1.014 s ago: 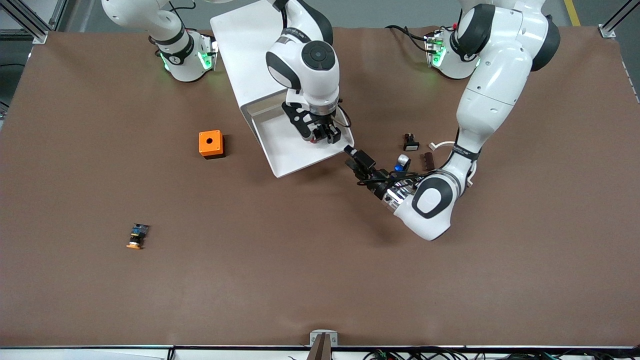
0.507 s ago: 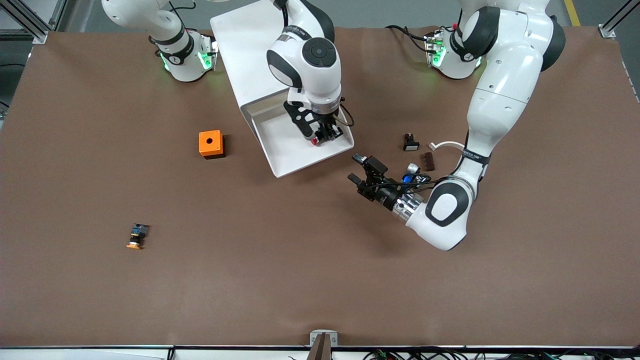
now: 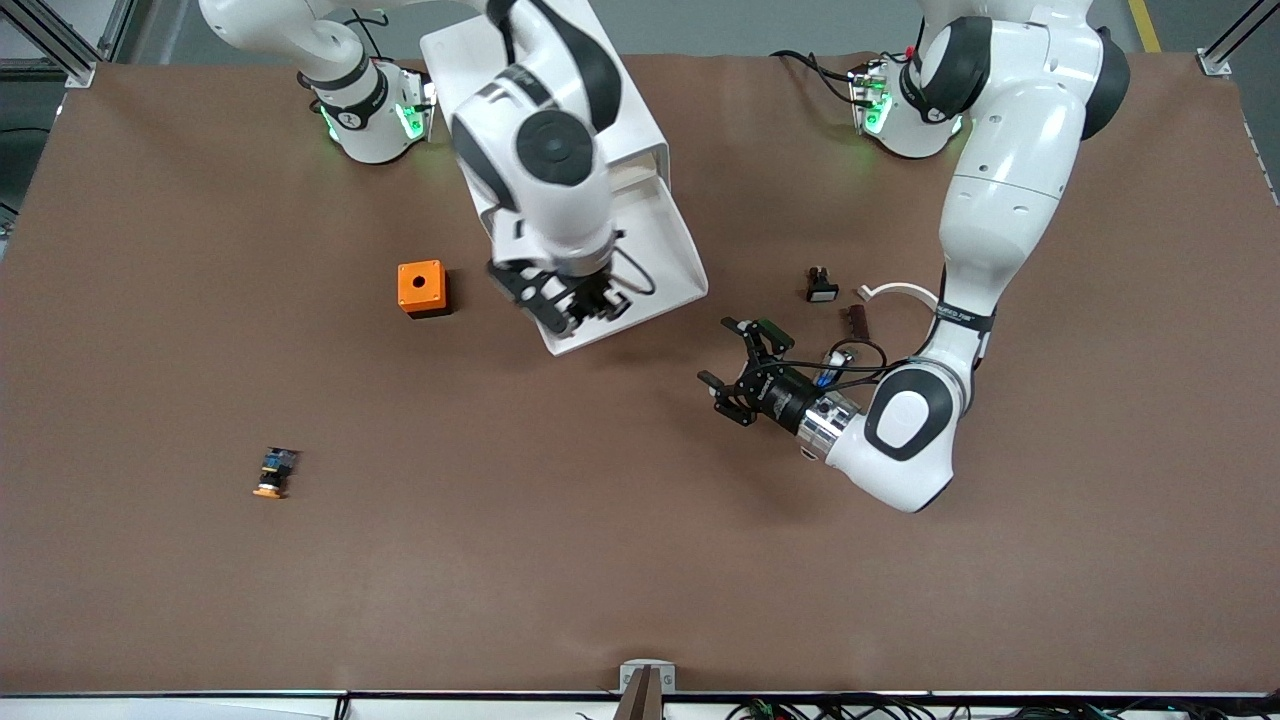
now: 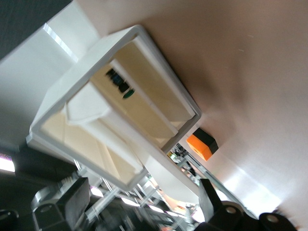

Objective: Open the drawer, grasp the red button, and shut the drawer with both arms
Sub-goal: 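Lift the red button out and carry it beside the yellow button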

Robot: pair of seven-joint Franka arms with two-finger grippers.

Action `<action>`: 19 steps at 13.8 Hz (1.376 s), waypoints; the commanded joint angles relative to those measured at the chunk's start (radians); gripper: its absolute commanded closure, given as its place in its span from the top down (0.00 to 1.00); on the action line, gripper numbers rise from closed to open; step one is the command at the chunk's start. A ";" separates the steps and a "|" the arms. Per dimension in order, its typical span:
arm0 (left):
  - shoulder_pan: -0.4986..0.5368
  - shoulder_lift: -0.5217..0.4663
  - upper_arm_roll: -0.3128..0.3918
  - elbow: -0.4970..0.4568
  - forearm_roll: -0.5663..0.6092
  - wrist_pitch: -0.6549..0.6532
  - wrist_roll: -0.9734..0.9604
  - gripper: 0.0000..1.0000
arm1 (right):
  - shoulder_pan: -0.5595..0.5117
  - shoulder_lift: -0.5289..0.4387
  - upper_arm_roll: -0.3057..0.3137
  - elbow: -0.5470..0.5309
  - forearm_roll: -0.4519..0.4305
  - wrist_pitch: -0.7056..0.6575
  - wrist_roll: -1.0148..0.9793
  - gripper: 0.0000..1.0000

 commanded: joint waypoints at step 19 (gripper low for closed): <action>-0.160 -0.237 0.047 0.001 0.719 0.389 0.665 1.00 | -0.647 0.228 0.017 -0.219 -0.011 0.470 -1.273 0.00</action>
